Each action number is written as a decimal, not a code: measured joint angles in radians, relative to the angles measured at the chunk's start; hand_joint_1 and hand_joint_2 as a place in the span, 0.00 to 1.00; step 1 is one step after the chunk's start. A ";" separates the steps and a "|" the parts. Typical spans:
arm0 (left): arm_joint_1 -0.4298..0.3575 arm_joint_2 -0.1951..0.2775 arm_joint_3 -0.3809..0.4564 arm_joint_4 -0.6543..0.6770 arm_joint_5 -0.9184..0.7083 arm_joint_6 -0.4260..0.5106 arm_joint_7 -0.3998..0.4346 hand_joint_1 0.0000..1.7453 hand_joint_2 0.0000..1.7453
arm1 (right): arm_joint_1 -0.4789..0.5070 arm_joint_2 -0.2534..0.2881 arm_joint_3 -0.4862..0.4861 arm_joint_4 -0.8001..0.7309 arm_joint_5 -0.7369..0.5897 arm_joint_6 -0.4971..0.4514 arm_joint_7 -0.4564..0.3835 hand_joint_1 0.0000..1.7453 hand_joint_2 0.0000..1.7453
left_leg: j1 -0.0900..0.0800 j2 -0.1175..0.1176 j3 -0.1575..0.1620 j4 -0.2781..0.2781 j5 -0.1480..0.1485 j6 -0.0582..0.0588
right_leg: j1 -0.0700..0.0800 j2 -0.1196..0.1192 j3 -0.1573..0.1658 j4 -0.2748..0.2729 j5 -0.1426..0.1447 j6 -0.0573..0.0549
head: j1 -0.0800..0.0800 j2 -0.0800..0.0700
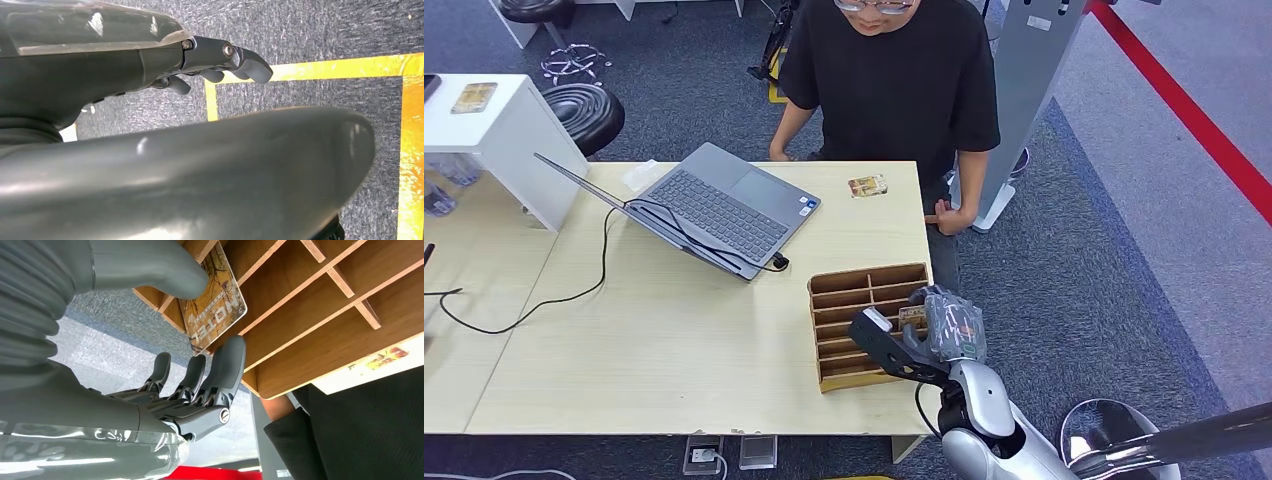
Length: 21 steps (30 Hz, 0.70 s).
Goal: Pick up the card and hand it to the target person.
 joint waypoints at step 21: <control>0.000 0.000 -0.008 0.000 -0.003 -0.005 -0.001 0.00 0.00 | 0.016 0.000 -0.011 0.000 0.021 0.012 0.000 0.59 1.00 | 0.000 0.000 0.000 0.000 0.000 0.000 | 0.000 0.000 0.000 0.000 0.000 0.000 | 0.000 0.000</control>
